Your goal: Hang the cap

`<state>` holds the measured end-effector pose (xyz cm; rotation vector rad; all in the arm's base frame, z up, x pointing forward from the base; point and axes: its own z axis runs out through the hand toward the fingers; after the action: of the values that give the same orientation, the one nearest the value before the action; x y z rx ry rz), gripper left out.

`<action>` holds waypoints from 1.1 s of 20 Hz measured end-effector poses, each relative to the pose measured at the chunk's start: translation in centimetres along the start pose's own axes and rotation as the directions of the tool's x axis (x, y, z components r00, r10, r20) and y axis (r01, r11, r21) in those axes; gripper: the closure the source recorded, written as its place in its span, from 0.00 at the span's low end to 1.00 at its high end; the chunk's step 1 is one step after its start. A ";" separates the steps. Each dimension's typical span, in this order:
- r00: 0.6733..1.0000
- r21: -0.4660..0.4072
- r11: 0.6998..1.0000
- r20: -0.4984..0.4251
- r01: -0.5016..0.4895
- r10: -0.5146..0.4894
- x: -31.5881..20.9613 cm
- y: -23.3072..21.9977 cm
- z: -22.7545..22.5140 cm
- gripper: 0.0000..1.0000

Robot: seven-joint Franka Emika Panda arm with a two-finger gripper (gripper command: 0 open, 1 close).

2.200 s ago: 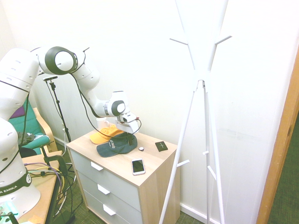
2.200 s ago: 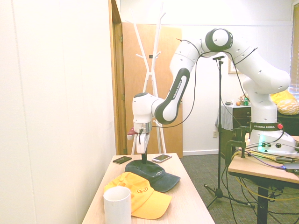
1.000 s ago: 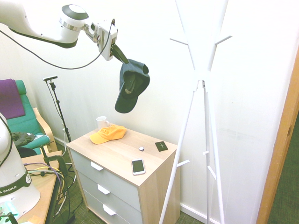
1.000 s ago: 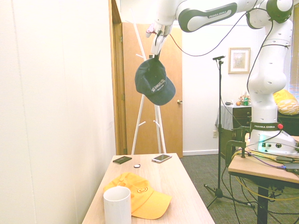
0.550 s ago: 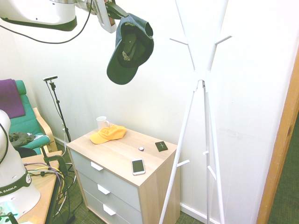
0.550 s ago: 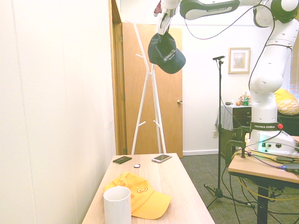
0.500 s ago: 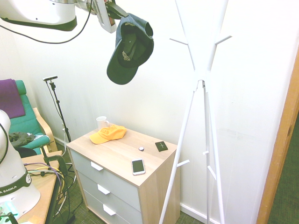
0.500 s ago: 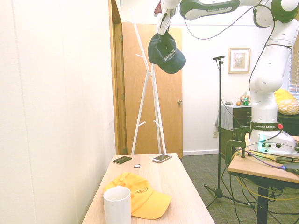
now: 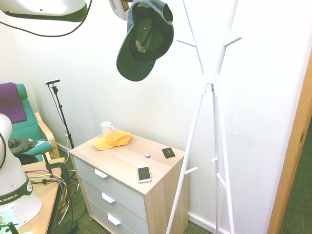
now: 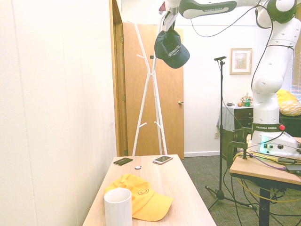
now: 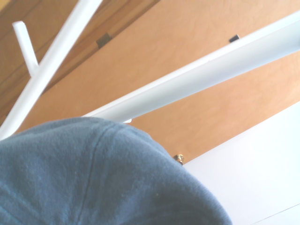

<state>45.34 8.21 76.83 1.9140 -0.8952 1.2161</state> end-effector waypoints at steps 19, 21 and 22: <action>0.985 0.006 0.995 0.141 0.096 -0.096 -10.8 -5.4 4.7 0.00; 0.985 0.006 0.995 0.143 0.095 -0.095 -11.0 -5.3 4.8 0.00; 0.985 0.007 0.995 0.145 0.096 -0.096 -11.2 -5.3 4.8 0.00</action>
<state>48.29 9.07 63.94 2.0423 -0.8667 1.0307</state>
